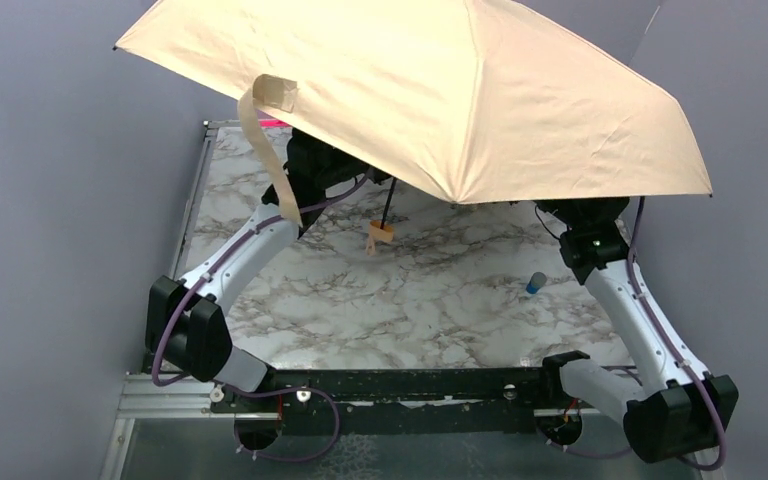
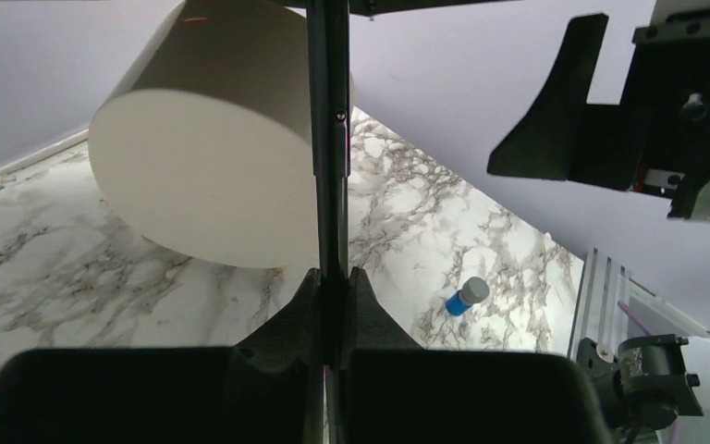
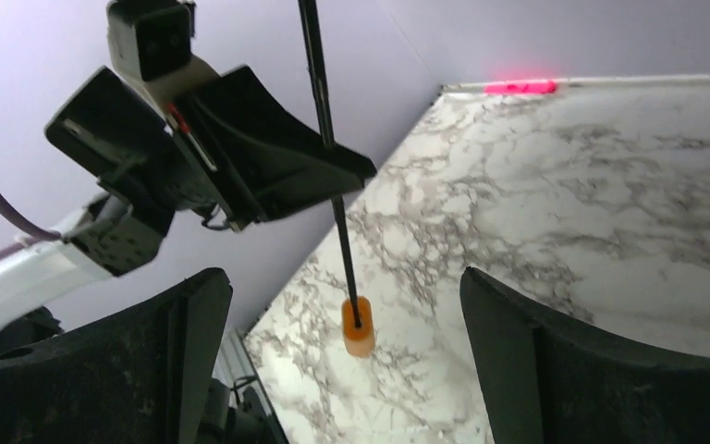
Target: Put away the umbrella
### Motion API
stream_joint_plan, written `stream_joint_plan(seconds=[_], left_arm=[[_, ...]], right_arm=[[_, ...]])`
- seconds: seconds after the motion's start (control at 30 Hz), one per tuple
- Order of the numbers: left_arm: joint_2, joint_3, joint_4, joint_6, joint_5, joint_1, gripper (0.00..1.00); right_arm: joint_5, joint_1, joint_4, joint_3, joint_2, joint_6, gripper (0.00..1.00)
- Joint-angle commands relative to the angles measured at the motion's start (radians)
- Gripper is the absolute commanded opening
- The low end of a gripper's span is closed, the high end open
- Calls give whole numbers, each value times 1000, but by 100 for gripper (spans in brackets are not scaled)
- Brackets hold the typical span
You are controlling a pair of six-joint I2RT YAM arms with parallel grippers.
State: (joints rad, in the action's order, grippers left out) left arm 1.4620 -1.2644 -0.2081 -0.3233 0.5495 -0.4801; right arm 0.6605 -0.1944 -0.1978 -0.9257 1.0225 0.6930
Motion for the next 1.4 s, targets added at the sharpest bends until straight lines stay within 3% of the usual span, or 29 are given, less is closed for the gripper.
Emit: stream_joint_plan(seconds=[0.0,0.17,0.43,0.83,1.07,1.23,1.37], left_arm=[[2,-3,-122,23,48,-15,0],[3,14,-127,21,59,-29,0],[-10,53,-138,26,66,-34,0],[-37,90,-155,21,68,-34,0],[-37,106,-158,17,65,-34,0],[-34,112,-162,15,55,-35,0],[-36,115,-162,12,53,-34,2]], right_arm=[[-31,-11,-308,9,40,132,100],[-116,-90,-478,-24,137,108,100],[-183,-202,-547,-201,330,17,100],[-316,-223,-442,-391,528,-88,79],[-266,-224,-467,-444,582,-81,56],[-225,-224,-476,-482,602,-61,26],[-222,-224,-450,-515,599,-58,9]])
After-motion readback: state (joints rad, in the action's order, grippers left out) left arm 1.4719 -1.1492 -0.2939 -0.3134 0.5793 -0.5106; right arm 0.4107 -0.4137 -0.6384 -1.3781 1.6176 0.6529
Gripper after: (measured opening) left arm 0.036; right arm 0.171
